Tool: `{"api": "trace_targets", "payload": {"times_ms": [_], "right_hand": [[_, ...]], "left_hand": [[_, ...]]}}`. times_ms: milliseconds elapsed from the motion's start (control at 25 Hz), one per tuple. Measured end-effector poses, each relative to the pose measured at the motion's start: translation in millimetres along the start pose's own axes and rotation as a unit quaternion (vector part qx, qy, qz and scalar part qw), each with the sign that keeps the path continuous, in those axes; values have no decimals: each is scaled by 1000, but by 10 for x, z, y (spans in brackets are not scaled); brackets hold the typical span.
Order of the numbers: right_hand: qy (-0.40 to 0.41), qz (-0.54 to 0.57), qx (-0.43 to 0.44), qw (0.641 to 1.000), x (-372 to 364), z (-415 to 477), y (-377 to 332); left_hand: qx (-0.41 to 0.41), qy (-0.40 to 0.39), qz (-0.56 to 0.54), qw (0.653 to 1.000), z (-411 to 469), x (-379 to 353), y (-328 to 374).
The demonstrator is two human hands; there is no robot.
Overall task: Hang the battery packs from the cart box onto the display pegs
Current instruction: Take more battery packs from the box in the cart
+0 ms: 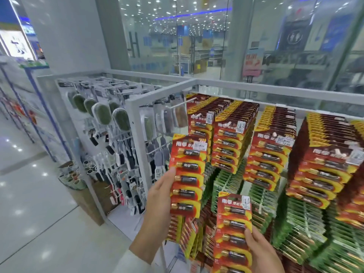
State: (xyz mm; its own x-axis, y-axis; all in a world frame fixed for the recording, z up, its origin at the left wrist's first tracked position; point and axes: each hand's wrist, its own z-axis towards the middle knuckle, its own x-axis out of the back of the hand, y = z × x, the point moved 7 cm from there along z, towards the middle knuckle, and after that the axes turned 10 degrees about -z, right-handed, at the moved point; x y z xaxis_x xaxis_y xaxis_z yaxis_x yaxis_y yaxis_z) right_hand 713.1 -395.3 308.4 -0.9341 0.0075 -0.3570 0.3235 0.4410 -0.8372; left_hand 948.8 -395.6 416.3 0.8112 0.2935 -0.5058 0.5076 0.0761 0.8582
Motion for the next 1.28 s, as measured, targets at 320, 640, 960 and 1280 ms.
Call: {"api": "trace_targets", "payload": {"times_ms": [320, 640, 960, 1280], "right_hand": [[41, -27, -4, 999, -94, 201, -21], [69, 13, 33, 997, -449, 12, -275], [93, 25, 127, 987, -766, -143, -739], [126, -39, 228, 965, -1116, -60, -1295]], "left_hand": [[15, -73, -21, 997, 770, -249, 353], [43, -103, 1, 994, 1100, -272, 214], [26, -115, 37, 992, 1475, -374, 74], [-4, -140, 47, 989, 1567, -341, 62]]}}
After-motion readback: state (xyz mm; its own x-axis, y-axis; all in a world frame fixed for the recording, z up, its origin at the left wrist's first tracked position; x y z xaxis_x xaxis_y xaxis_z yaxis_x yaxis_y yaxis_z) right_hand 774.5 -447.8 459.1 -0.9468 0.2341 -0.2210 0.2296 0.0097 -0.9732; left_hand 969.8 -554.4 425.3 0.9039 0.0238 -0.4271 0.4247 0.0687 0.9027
